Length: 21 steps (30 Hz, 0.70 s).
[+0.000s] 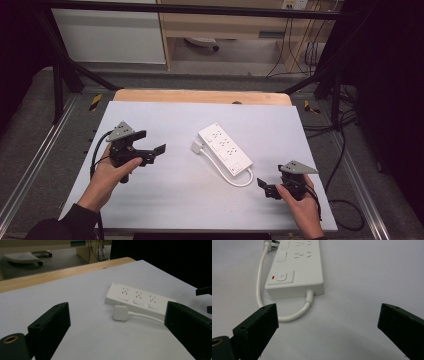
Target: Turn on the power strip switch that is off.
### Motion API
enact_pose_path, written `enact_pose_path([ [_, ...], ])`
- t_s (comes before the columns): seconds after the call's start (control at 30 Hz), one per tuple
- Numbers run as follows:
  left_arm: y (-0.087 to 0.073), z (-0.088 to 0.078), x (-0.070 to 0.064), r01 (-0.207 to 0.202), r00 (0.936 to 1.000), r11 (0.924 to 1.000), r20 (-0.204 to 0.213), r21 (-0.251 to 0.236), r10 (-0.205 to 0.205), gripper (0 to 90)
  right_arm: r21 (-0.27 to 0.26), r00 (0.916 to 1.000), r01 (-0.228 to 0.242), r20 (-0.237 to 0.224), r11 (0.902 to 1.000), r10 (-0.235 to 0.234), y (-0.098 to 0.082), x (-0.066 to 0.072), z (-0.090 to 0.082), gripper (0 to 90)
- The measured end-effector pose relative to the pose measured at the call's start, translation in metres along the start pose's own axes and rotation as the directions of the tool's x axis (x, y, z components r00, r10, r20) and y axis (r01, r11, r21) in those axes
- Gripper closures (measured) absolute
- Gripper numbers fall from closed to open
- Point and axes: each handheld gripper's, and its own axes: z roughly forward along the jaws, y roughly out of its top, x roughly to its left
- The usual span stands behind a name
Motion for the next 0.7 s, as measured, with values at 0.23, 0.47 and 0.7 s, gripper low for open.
enact_pose_path([
  [0.23, 0.008, 0.014, -0.003, -0.008, 0.9999, 1.0000, 0.007, 0.002, 0.008, 6.6, -0.001, 1.0000, -0.003, 0.001, 1.0000, 0.003, 0.000, 0.000, 0.000, 3.6],
  [0.47, 0.017, 0.027, -0.005, -0.019, 0.9998, 0.9998, 0.007, 0.011, 0.019, 6.8, -0.005, 1.0000, 0.001, -0.002, 1.0000, -0.001, 0.000, 0.000, -0.001, 3.6],
  [0.7, 0.022, 0.037, -0.007, -0.032, 0.9994, 0.9992, 0.011, 0.024, 0.032, 6.9, -0.004, 1.0000, 0.000, -0.005, 1.0000, 0.000, 0.000, 0.001, -0.001, 3.6],
])
